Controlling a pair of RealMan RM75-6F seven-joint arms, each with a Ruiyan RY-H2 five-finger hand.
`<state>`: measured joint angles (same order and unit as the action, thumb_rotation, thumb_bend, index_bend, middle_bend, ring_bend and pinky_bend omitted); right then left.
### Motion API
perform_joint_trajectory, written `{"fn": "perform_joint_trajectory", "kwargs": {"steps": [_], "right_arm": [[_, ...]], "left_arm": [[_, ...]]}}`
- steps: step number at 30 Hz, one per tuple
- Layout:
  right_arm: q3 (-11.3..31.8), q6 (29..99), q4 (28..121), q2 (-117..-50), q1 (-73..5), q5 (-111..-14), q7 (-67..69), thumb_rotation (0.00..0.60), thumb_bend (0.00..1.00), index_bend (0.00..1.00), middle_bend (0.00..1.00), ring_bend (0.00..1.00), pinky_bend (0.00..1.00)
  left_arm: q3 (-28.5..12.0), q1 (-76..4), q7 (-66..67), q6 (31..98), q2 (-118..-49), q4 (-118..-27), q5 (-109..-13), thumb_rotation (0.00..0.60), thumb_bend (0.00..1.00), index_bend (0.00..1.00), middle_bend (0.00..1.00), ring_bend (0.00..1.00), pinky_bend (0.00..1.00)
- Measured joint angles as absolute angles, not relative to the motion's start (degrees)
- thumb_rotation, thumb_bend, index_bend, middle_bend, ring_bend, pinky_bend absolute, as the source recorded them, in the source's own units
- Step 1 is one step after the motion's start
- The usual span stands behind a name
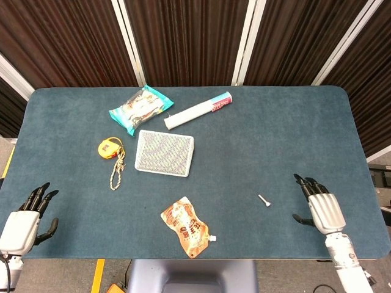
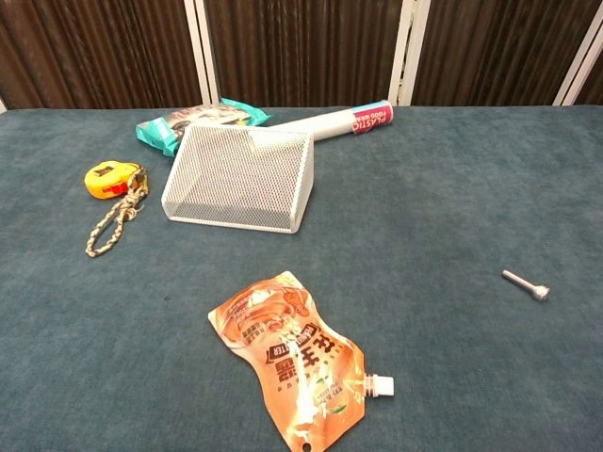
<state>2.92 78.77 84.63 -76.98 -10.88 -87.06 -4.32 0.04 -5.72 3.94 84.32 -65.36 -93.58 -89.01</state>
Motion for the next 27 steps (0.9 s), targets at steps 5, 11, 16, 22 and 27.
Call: {"fn": "perform_joint_trajectory", "kwargs": {"steps": [5, 11, 16, 22, 27], "right_arm": [[5.0, 78.9, 84.3, -80.4, -12.5, -86.2, -9.6, 0.6, 0.21, 0.41, 0.69, 0.67, 0.82], [5.8, 76.1, 84.0, -83.0, -14.7, -85.0, -13.7, 0.6, 0.21, 0.51, 0.87, 0.86, 0.99], [6.7, 73.7, 85.3, -84.4, -16.2, -82.1, -17.8, 0.6, 0.23, 0.59, 0.95, 0.92, 1.0], [8.3, 72.6, 87.7, -86.1, -17.5, -77.8, -24.2, 0.6, 0.35, 0.62, 0.97, 0.94, 1.0], [9.3, 71.4, 89.1, -86.9, -18.2, -72.9, -27.8, 0.6, 0.42, 0.62, 0.98, 0.94, 1.0]], "left_arm": [[0.1, -5.9, 3.4, 83.6, -65.2, -93.6, -88.4, 0.6, 0.46, 0.14, 0.02, 0.07, 0.36], [0.3, -5.9, 3.1, 83.5, -64.9, -93.9, -88.7, 0.6, 0.46, 0.14, 0.02, 0.07, 0.36], [0.4, -6.0, 2.8, 83.2, -64.7, -94.0, -88.8, 0.6, 0.46, 0.14, 0.02, 0.07, 0.36], [0.5, -6.0, 2.5, 82.9, -64.5, -94.1, -88.7, 0.6, 0.46, 0.14, 0.02, 0.07, 0.36], [0.6, -6.1, 2.4, 82.9, -64.5, -94.2, -88.9, 0.6, 0.46, 0.14, 0.02, 0.07, 0.36]]}}
